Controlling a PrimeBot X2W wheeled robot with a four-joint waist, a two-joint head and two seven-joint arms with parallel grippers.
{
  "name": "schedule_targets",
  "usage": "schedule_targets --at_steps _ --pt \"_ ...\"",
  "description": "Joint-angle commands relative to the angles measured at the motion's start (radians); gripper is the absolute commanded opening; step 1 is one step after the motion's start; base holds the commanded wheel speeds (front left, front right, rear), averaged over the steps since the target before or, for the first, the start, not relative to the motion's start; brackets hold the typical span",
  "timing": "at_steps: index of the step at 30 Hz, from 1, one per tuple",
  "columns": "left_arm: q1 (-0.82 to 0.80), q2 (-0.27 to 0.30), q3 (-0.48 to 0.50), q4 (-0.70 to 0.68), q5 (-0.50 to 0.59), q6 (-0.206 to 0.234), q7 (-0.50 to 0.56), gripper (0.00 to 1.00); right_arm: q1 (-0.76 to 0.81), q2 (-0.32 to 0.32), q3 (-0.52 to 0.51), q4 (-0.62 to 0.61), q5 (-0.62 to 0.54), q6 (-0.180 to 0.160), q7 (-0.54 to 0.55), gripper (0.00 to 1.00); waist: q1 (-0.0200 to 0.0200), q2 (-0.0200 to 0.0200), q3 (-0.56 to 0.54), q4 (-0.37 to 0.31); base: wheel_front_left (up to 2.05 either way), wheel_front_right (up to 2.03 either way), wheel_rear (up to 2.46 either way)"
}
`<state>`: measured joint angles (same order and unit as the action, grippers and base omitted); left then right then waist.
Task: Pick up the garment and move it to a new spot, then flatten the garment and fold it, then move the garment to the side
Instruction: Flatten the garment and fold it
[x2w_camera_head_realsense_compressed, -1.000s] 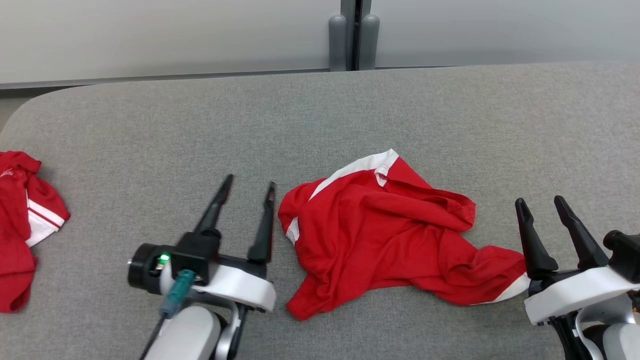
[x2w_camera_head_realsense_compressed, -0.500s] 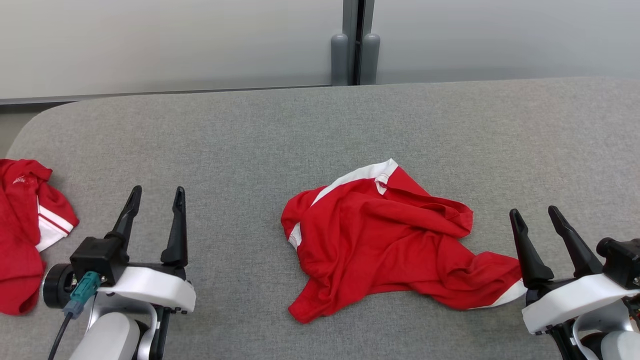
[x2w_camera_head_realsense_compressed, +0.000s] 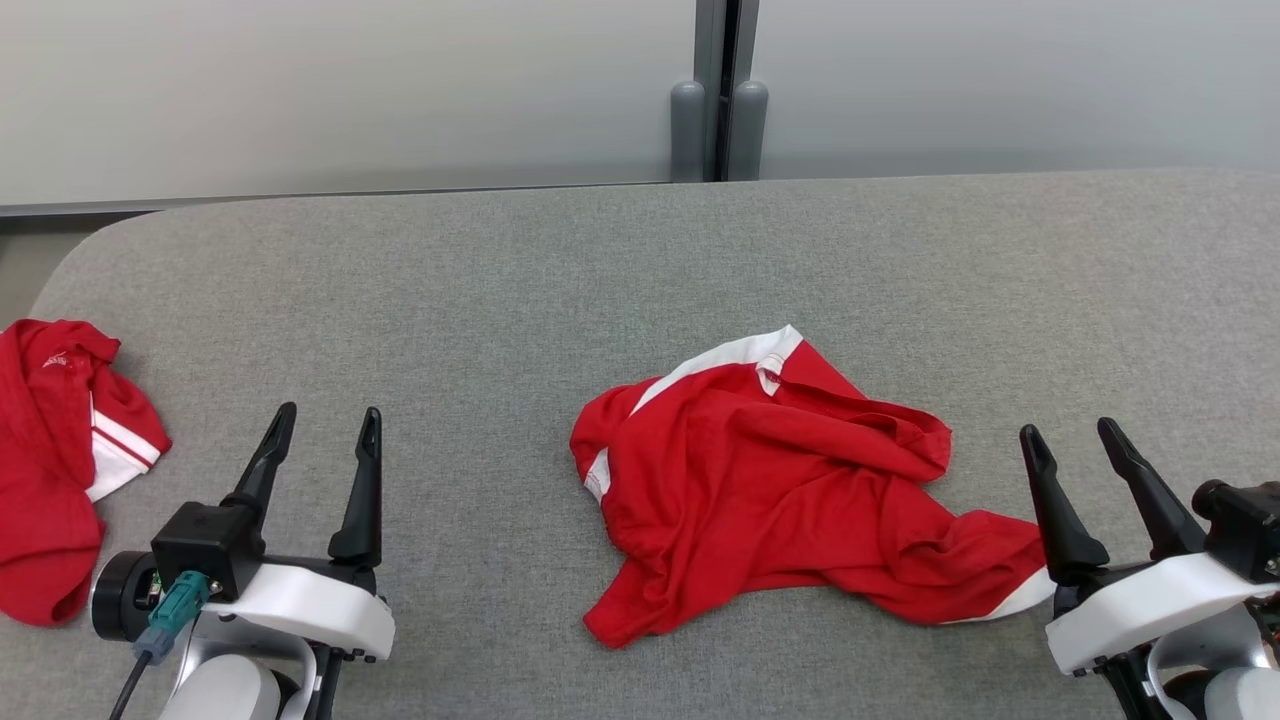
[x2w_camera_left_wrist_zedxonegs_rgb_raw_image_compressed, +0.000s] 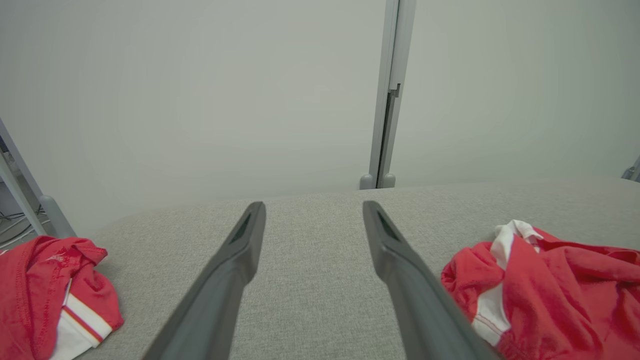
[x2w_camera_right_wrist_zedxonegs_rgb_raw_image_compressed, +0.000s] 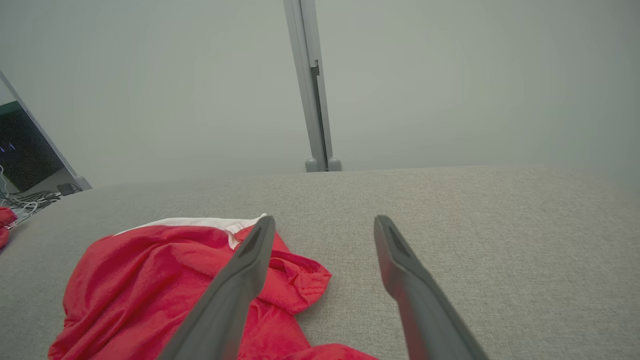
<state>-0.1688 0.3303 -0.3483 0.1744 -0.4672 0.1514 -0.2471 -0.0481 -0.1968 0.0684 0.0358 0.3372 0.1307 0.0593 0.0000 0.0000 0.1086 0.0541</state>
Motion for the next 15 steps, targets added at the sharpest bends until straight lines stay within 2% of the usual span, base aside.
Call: schedule_targets --at_steps 1,8,15 --pt "0.007 0.003 0.0 -0.003 0.002 0.004 -0.001 1.0 0.006 -0.005 -0.003 -0.004 -0.007 0.0 0.001 1.0 0.0 0.0 0.0 0.001 0.0 0.0 0.0" --pt "-0.012 -0.006 -0.011 -0.014 0.002 0.008 0.004 1.0 -0.011 -0.015 0.018 -0.002 0.0 0.0 0.017 1.0 0.0 0.0 0.013 0.02 0.0 0.0 0.0" --pt "-0.081 -0.043 -0.047 -0.023 0.024 -0.001 0.002 1.0 -0.129 -0.078 0.132 0.068 0.018 0.0 0.054 1.0 0.0 0.0 0.085 0.085 0.0 0.0 0.0"
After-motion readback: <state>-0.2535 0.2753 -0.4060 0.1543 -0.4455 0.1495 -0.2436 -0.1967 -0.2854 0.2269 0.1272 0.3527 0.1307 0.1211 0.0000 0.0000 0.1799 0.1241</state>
